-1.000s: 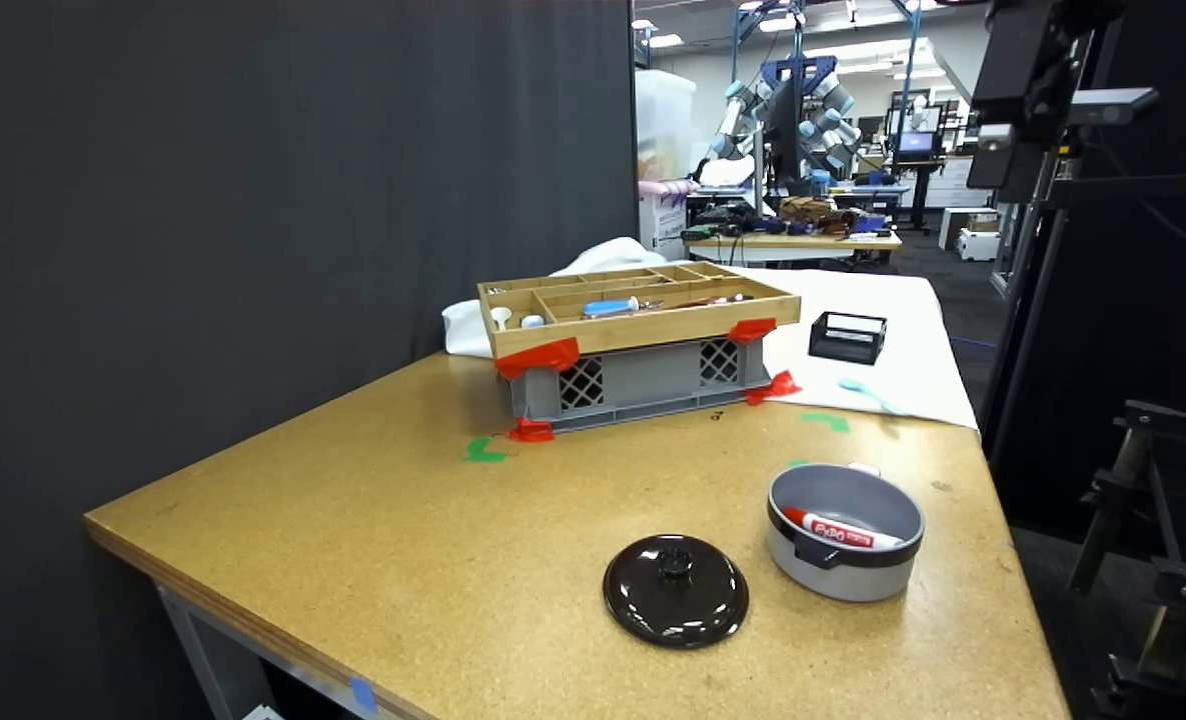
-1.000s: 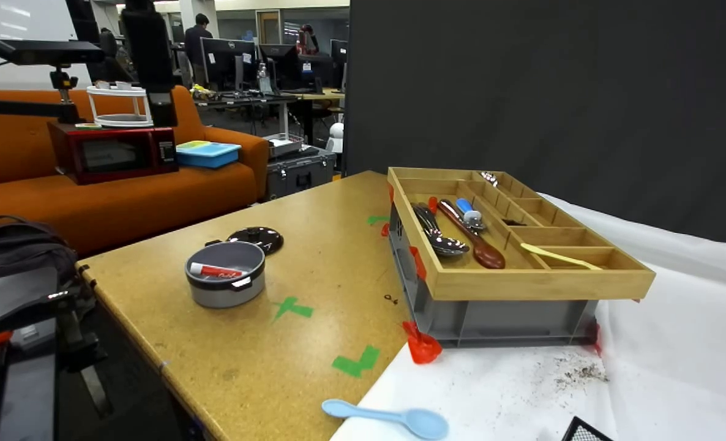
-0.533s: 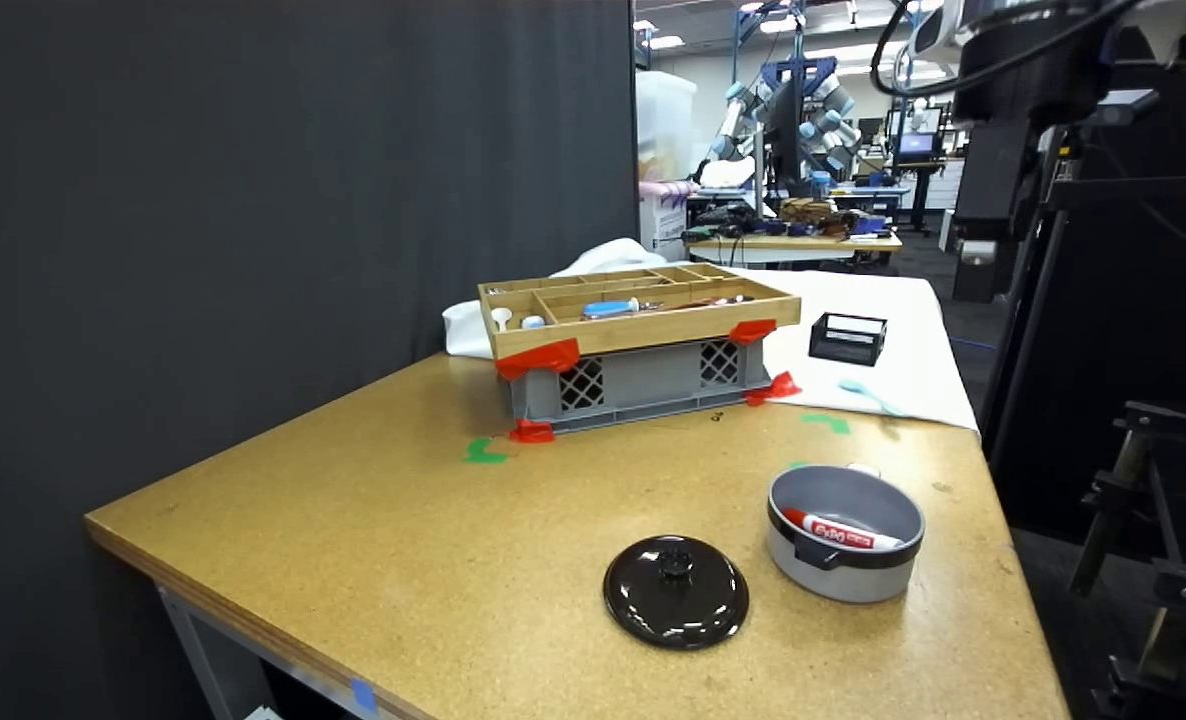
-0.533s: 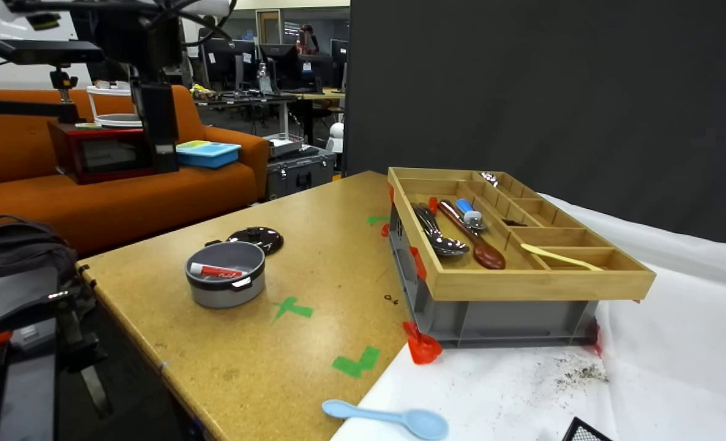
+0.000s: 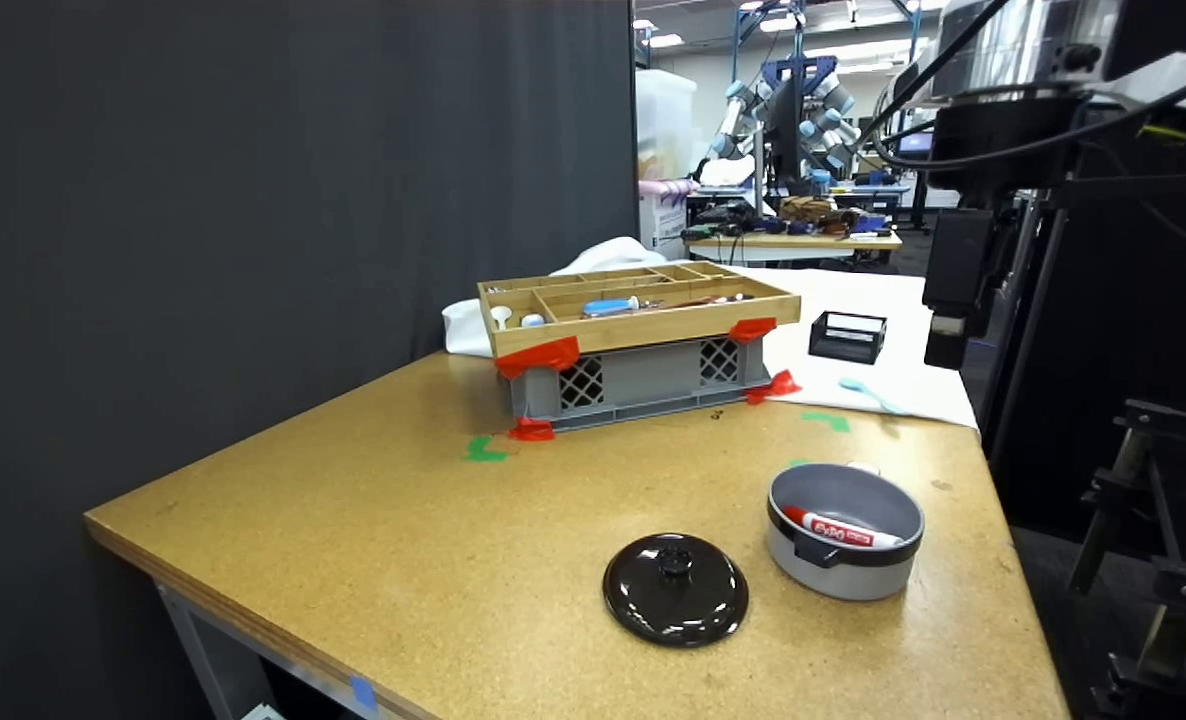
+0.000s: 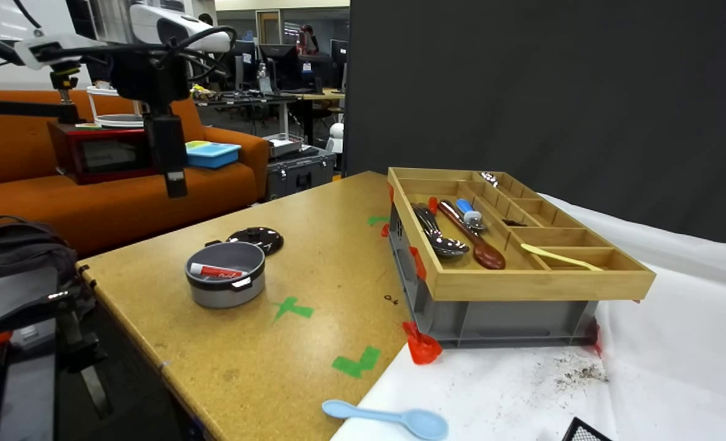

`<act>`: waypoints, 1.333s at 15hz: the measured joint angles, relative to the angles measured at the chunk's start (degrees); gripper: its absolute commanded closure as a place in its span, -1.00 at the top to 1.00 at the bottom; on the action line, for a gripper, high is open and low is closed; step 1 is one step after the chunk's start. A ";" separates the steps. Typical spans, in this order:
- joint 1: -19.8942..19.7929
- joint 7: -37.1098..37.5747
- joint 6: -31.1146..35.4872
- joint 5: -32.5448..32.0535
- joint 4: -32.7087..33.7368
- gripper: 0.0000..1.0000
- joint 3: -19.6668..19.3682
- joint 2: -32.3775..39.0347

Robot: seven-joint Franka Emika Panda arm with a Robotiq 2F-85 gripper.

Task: Push the grey pot backwards

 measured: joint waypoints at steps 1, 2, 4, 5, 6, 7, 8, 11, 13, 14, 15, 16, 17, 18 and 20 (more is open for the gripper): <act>-0.02 0.00 0.00 0.00 0.01 1.00 0.01 0.00; -0.03 0.00 0.00 0.00 0.01 1.00 0.02 0.00; 0.06 -0.01 -0.02 0.01 0.05 1.00 0.02 0.09; 0.19 0.10 0.10 0.04 0.05 1.00 0.07 0.47; 0.32 1.06 0.80 0.16 0.04 1.00 0.26 1.37; 0.41 2.59 2.12 0.36 0.03 1.00 0.69 2.87; 0.64 4.34 4.11 0.86 0.03 1.00 1.13 4.82; 1.56 9.48 12.26 3.11 0.04 1.00 2.09 11.69; 2.21 11.94 17.92 4.56 0.06 1.00 2.16 16.53; 2.48 12.68 20.43 5.44 0.07 1.00 2.16 18.88; 2.76 12.82 22.54 7.01 0.08 1.00 2.23 21.20; 2.98 12.82 24.39 8.68 0.10 1.00 2.50 23.36; 3.04 12.82 25.92 10.15 0.14 0.50 3.00 25.31; 3.06 12.84 27.26 11.29 0.24 0.47 3.60 27.07; 3.08 12.94 29.63 12.54 0.67 0.23 4.82 30.08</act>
